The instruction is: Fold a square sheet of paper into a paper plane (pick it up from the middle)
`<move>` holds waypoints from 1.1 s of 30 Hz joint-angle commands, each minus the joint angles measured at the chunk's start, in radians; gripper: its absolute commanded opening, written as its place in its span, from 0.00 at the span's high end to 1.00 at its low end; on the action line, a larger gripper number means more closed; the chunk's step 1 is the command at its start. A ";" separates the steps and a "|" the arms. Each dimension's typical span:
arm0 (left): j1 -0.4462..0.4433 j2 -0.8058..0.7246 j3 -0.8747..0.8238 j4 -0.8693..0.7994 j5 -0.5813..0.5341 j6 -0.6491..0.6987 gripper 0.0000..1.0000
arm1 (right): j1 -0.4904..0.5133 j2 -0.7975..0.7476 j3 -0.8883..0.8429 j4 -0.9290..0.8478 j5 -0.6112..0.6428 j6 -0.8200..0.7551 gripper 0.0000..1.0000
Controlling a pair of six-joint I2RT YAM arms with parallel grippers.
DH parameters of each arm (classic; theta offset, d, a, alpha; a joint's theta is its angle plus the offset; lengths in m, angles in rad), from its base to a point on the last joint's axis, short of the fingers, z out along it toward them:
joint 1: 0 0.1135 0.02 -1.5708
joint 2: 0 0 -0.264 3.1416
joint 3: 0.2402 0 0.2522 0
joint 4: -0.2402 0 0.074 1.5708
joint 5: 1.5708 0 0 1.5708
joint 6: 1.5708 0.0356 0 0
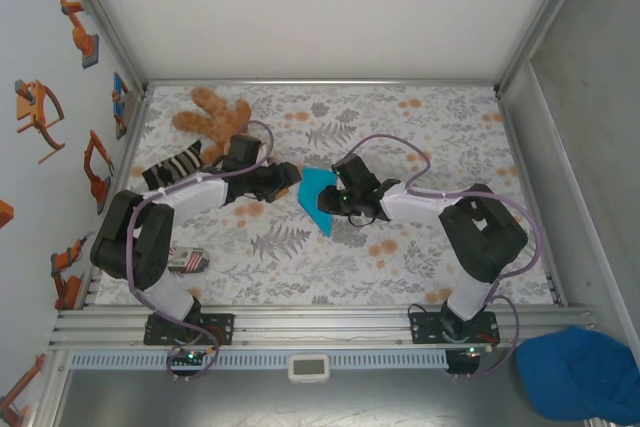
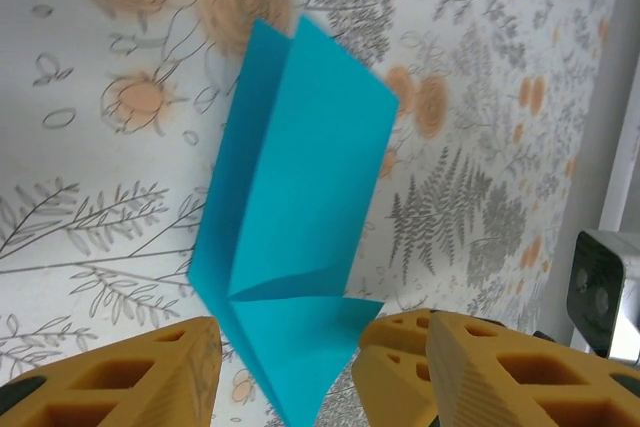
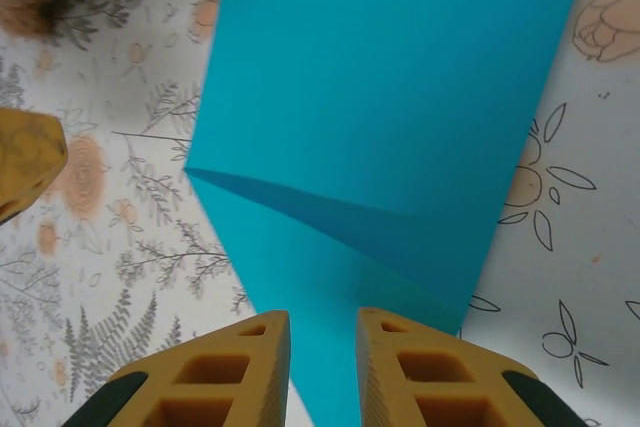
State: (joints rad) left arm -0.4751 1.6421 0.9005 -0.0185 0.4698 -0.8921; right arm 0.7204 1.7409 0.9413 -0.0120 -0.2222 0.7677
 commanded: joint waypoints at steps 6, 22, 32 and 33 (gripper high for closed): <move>-0.001 0.097 -0.015 0.064 0.095 -0.021 0.44 | -0.006 -0.010 -0.014 0.037 0.017 0.040 0.76; -0.010 0.223 0.016 0.215 0.252 0.073 0.64 | -0.027 -0.054 -0.040 0.038 0.030 0.043 0.76; -0.007 0.242 -0.006 0.319 0.295 0.068 0.74 | -0.050 -0.096 -0.061 0.039 0.041 0.045 0.76; -0.007 0.242 -0.010 0.333 0.306 0.067 0.74 | -0.052 -0.098 -0.062 0.038 0.040 0.046 0.76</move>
State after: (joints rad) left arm -0.4801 1.8660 0.9066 0.2550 0.7288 -0.8413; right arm 0.6765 1.6768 0.8925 0.0162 -0.2108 0.7975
